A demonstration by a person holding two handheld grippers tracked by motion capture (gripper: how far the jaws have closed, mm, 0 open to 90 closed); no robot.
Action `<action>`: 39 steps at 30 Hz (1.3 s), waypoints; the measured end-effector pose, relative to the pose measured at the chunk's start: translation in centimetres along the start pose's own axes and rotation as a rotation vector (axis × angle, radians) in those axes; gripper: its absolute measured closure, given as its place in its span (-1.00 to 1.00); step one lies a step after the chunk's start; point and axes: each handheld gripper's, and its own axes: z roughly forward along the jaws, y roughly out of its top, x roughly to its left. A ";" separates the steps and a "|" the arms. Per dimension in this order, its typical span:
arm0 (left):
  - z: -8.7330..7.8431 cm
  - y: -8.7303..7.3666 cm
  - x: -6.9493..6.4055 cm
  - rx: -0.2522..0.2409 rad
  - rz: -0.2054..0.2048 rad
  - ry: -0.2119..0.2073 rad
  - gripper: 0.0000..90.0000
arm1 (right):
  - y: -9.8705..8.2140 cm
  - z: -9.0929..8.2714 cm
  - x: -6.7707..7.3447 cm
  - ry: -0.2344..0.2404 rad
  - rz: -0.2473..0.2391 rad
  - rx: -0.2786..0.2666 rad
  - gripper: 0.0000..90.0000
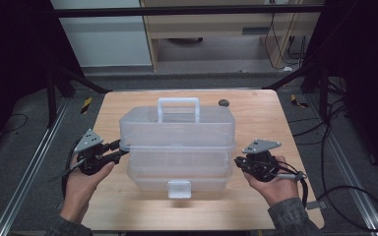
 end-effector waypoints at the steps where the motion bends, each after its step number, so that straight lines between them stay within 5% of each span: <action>1: 0.0 0.0 0.0 0.001 0.000 0.000 0.38 | -0.2 0.1 0.1 0.000 0.008 -0.003 0.88; 13: 0.1 0.3 0.1 0.000 -0.003 0.005 0.39 | -0.9 1.3 0.5 -0.007 0.125 -0.065 0.76; 39: 0.1 0.5 0.2 -0.015 -0.017 0.014 0.40 | -1.4 3.5 1.3 -0.038 0.238 -0.034 0.71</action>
